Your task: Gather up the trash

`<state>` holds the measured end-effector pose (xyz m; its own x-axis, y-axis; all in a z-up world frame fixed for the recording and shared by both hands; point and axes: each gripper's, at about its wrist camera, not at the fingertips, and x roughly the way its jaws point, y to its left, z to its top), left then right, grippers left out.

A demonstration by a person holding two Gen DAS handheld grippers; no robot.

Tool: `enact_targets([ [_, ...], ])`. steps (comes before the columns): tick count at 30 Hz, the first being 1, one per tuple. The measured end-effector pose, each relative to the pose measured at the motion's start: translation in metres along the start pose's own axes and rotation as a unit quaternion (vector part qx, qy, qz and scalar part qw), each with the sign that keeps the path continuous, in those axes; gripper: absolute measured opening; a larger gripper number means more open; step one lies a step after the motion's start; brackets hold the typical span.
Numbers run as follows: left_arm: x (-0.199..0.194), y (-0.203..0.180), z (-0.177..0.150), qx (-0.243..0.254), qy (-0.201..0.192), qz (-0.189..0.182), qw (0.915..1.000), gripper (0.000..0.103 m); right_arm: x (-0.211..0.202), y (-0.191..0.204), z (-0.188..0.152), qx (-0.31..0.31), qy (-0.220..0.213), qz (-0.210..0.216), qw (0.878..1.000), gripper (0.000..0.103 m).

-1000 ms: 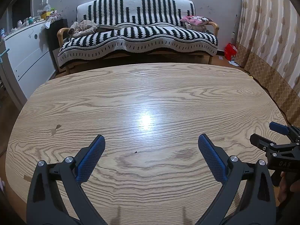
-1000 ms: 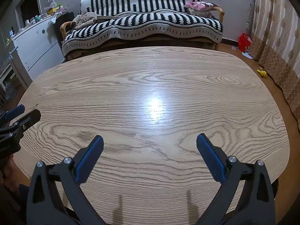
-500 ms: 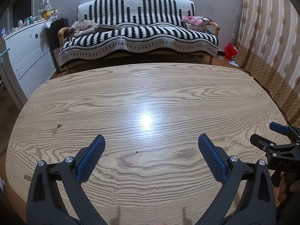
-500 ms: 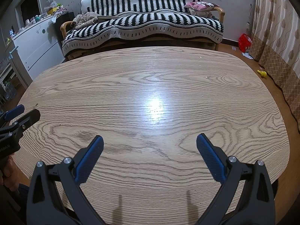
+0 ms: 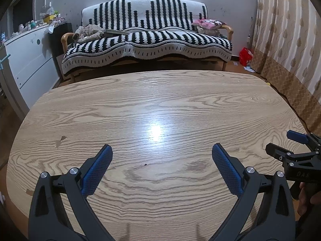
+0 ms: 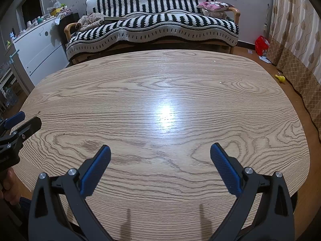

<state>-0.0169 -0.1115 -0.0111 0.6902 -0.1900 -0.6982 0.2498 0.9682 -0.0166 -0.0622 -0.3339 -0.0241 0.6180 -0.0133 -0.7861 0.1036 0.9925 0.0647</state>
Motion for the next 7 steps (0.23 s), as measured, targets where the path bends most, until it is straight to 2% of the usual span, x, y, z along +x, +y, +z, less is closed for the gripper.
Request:
enact_targets([
  [7, 0.0007, -0.0016, 0.0012, 0.000, 0.012, -0.002, 0.9999, 0.096, -0.0001, -0.0009, -0.0004, 0.000, 0.000, 0.000, 1.000, 0.096],
])
